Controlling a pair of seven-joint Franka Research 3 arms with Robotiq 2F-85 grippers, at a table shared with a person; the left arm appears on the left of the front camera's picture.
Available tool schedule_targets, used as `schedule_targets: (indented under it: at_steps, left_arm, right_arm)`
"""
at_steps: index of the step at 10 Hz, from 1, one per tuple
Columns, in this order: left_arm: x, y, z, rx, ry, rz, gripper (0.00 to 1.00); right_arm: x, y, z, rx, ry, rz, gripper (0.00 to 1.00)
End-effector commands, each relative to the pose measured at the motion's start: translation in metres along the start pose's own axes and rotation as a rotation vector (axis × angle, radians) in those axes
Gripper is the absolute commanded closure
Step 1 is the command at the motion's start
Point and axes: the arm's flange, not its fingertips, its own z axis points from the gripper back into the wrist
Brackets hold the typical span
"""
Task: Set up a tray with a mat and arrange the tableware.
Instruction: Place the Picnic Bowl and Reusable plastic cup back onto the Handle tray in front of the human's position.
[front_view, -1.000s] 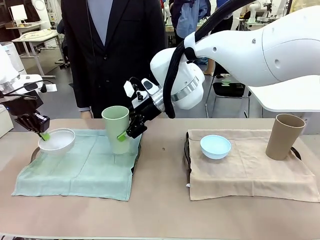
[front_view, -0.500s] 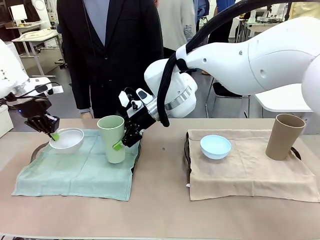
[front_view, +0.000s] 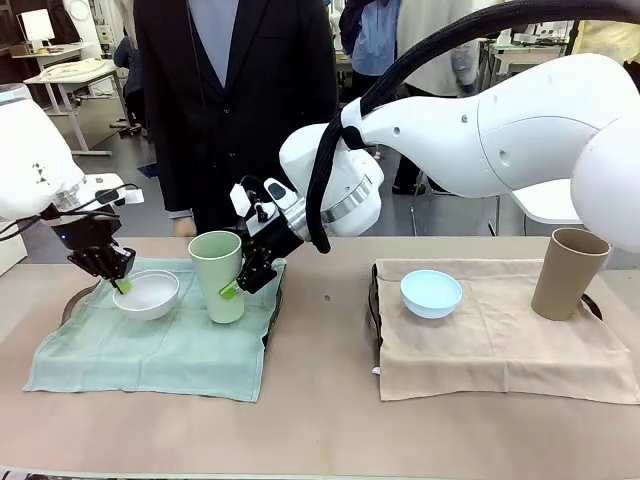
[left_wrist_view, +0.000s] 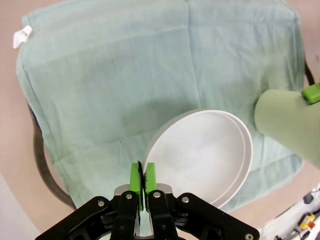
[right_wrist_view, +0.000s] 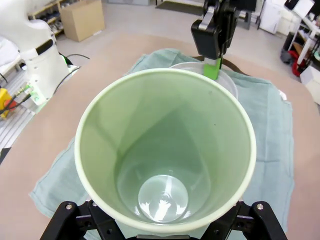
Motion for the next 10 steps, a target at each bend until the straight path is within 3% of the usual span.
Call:
schedule_targets:
  at_steps: [1, 2, 3, 4, 6, 8, 9, 10]
  left_arm:
    - [0.0060, 0.0009, -0.0018, 0.036, 0.009, 0.008, 0.96]
    - [0.0058, 0.0016, -0.0044, 0.040, 0.013, 0.007, 0.96]
    - [0.0056, 0.0027, -0.0073, 0.043, 0.023, 0.011, 0.84]
    - [0.0051, 0.0033, -0.0081, 0.041, 0.027, 0.010, 0.47]
    - [0.0041, 0.0023, -0.0073, 0.038, 0.031, 0.013, 0.00]
    - [0.0019, 0.0040, -0.0068, 0.033, 0.041, 0.020, 0.00]
    - [0.0012, 0.0044, -0.0063, 0.028, 0.052, 0.017, 0.05]
    - [0.0005, 0.0050, -0.0056, 0.026, 0.063, 0.014, 0.35]
  right_arm:
    - [-0.0029, -0.0026, -0.0003, -0.030, 0.014, 0.062, 0.15]
    - [-0.0042, -0.0023, -0.0010, -0.030, 0.019, 0.068, 0.15]
    - [-0.0053, -0.0017, -0.0022, -0.023, 0.022, 0.085, 0.15]
    - [-0.0049, -0.0016, -0.0026, -0.013, 0.009, 0.081, 0.05]
    - [-0.0052, -0.0014, -0.0026, -0.019, 0.019, 0.084, 0.00]
    - [-0.0054, -0.0007, -0.0027, -0.021, 0.024, 0.082, 0.00]
    - [-0.0052, -0.0010, -0.0021, -0.020, 0.025, 0.077, 0.00]
    - [-0.0053, -0.0017, -0.0004, -0.018, 0.023, 0.064, 0.00]
